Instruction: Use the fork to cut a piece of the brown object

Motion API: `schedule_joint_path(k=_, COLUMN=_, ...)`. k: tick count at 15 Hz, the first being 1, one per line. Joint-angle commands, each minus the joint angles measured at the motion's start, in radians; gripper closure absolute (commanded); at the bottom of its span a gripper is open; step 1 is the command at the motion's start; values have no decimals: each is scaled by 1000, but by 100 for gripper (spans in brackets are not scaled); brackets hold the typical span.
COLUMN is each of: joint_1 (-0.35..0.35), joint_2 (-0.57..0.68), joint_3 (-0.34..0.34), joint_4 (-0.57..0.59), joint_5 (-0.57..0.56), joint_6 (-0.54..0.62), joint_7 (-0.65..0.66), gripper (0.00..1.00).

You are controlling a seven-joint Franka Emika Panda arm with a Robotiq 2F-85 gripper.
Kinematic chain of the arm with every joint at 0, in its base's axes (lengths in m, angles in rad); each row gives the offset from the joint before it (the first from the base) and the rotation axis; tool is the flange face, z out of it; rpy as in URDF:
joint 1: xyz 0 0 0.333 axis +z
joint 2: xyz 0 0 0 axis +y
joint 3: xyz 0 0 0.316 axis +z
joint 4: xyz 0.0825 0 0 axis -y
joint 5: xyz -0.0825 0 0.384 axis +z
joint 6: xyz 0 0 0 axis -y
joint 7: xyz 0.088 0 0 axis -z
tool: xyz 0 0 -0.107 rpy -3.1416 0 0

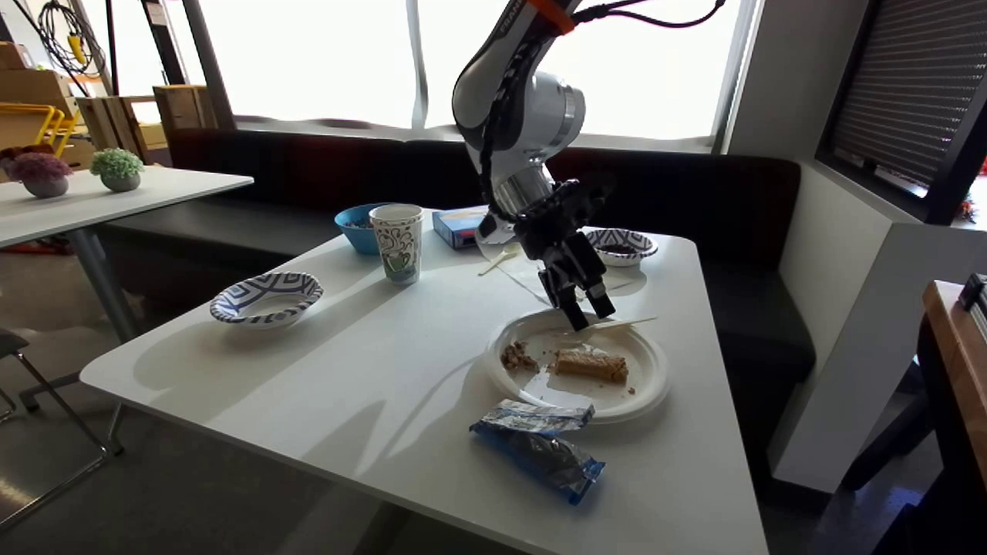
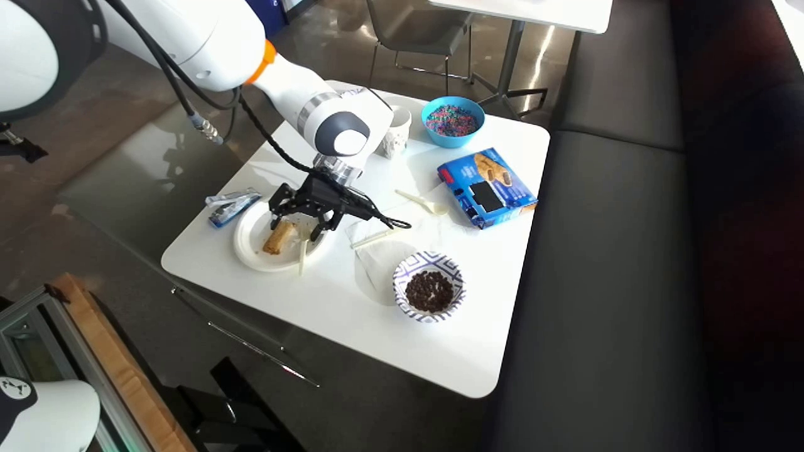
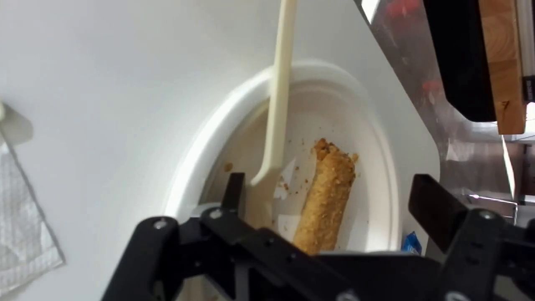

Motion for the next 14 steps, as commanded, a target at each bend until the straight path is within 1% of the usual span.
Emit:
schedule_joint_path(k=1, joint_1=17, joint_2=-66, joint_3=7, joint_4=-113, joint_5=-42, joint_6=71, joint_7=72, gripper=0)
schedule_joint_path(k=3, joint_1=17, joint_2=-84, joint_3=12, joint_4=-144, joint_5=-46, joint_6=81, joint_7=103, gripper=0)
schedule_joint_path(k=9, joint_1=12, joint_2=-116, joint_3=17, joint_4=-196, joint_5=-36, joint_6=60, joint_7=190, gripper=0)
schedule_joint_path(k=14, joint_1=4, joint_2=-129, joint_3=18, joint_4=-217, joint_5=-40, joint_6=112, joint_7=215, gripper=0)
